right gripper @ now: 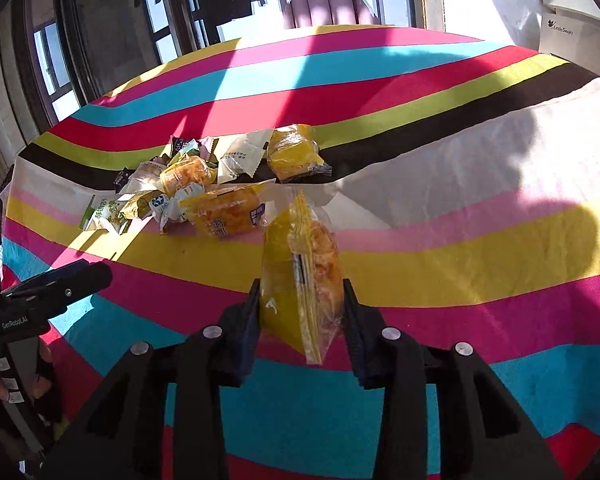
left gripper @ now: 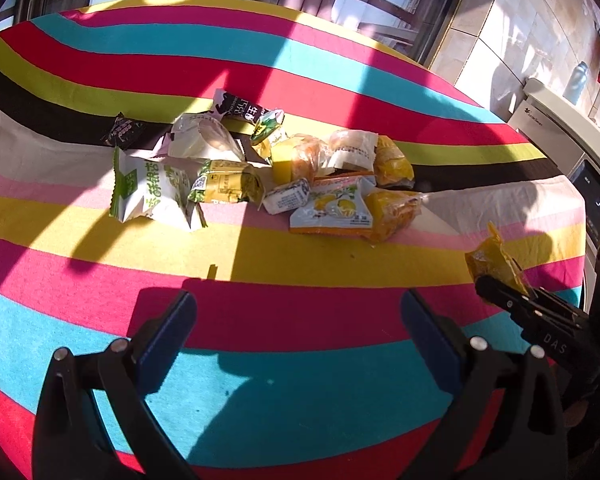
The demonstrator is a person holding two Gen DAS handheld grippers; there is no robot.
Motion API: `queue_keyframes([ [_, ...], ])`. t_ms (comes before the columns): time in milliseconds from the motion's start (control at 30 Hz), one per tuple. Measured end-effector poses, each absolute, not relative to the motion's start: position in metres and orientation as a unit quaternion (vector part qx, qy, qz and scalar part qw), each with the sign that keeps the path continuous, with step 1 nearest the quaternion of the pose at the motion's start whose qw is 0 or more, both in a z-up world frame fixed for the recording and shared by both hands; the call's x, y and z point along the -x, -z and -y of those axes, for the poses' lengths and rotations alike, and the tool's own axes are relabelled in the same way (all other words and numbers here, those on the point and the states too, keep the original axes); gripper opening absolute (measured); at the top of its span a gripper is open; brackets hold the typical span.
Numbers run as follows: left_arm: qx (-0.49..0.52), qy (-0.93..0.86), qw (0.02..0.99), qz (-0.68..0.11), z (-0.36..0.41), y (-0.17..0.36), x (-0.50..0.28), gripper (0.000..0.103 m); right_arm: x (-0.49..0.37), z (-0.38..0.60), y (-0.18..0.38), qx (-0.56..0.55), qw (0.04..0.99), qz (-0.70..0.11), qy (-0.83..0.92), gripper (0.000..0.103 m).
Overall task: Organize snacks
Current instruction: 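Return to the table and grasp a yellow pastry bag with the right tool, then grasp a yellow pastry bag with the left tool while the right tool holds its bag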
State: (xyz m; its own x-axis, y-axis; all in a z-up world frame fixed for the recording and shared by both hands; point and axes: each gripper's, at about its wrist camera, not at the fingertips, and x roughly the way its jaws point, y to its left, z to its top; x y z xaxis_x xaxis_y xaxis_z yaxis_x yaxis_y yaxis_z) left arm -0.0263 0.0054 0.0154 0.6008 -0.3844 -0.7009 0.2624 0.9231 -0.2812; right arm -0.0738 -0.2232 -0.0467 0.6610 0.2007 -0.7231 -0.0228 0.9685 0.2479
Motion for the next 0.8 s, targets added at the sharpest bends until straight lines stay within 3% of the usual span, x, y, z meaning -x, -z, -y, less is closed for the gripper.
queue_keyframes([
  [100,0.058,0.214,0.876,-0.429,0.006,-0.016,0.022,0.102,0.072,0.227,0.047,-0.113,0.904,-0.409,-0.041,0.037],
  [200,0.006,0.251,0.880,-0.402,0.029,-0.034,0.019,0.102,0.069,0.225,0.051,-0.110,0.899,-0.421,-0.037,0.037],
  [500,-0.253,0.337,0.832,-0.361,0.134,-0.048,-0.030,0.100,0.068,0.238,0.058,-0.155,0.890,-0.427,-0.035,0.038],
  [600,-0.250,0.358,0.810,-0.391,0.145,-0.038,-0.052,0.082,0.067,0.239,0.059,-0.164,0.888,-0.427,-0.037,0.038],
  [667,-0.256,0.367,0.792,-0.416,0.151,-0.027,-0.060,0.061,0.067,0.239,0.059,-0.165,0.887,-0.430,-0.037,0.038],
  [700,-0.270,0.361,0.787,-0.421,0.153,-0.021,-0.060,0.059,0.067,0.238,0.059,-0.165,0.887,-0.430,-0.037,0.038],
  [767,-0.275,0.357,0.784,-0.428,0.150,-0.014,-0.059,0.040,0.067,0.239,0.060,-0.168,0.887,-0.429,-0.038,0.038],
  [800,-0.263,0.360,0.786,-0.429,0.146,-0.014,-0.057,0.040,0.067,0.239,0.060,-0.170,0.886,-0.429,-0.039,0.037],
])
